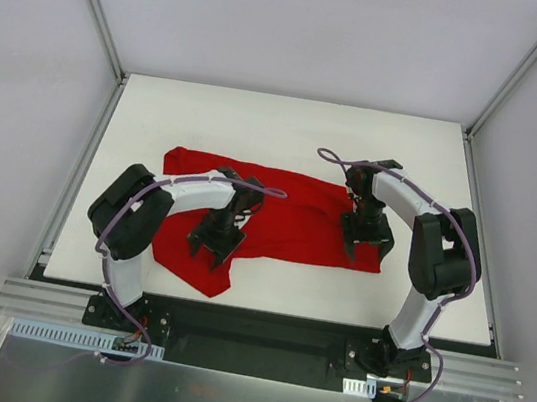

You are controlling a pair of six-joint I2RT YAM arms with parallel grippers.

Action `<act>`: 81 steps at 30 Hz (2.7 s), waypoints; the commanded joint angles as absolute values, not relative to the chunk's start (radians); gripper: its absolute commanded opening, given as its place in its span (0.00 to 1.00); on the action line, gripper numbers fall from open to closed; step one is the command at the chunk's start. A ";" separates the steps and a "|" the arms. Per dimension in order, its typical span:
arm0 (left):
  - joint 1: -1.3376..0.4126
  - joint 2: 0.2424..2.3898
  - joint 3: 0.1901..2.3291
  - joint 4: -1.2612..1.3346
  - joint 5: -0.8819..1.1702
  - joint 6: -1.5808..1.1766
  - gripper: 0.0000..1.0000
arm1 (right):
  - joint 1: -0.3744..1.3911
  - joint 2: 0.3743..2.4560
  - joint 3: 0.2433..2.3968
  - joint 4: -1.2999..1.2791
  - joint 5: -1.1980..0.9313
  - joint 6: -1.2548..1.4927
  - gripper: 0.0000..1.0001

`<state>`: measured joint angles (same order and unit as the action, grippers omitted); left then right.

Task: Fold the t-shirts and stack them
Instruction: Fold the flattened tshirt in 1/3 of the way

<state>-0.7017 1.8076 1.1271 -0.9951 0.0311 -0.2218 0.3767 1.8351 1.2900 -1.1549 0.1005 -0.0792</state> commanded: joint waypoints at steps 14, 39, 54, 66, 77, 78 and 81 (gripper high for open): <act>-0.712 1.870 1.123 -1.008 0.074 -0.201 0.30 | 0.379 1.805 1.310 -1.175 0.103 -0.089 0.68; -0.713 1.944 1.190 -1.029 0.061 -0.189 0.21 | 0.376 1.815 1.318 -1.175 0.086 -0.097 0.67; -0.712 1.853 1.206 -1.103 -0.061 -0.270 0.00 | 0.376 1.847 1.339 -1.161 0.083 -0.103 0.68; -0.710 1.833 1.235 -1.146 -0.106 -0.293 0.00 | 0.374 2.068 1.586 -1.250 0.210 -0.077 0.67; -0.710 1.842 1.249 -1.158 -0.124 -0.295 0.00 | 0.275 2.007 1.447 -1.261 0.272 -0.049 0.61; -0.710 1.845 1.250 -1.158 -0.124 -0.288 0.00 | 0.261 2.003 1.428 -1.259 0.268 -0.048 0.60; -0.710 1.853 1.261 -1.160 -0.132 -0.279 0.00 | 0.249 2.008 1.414 -1.243 0.258 -0.049 0.56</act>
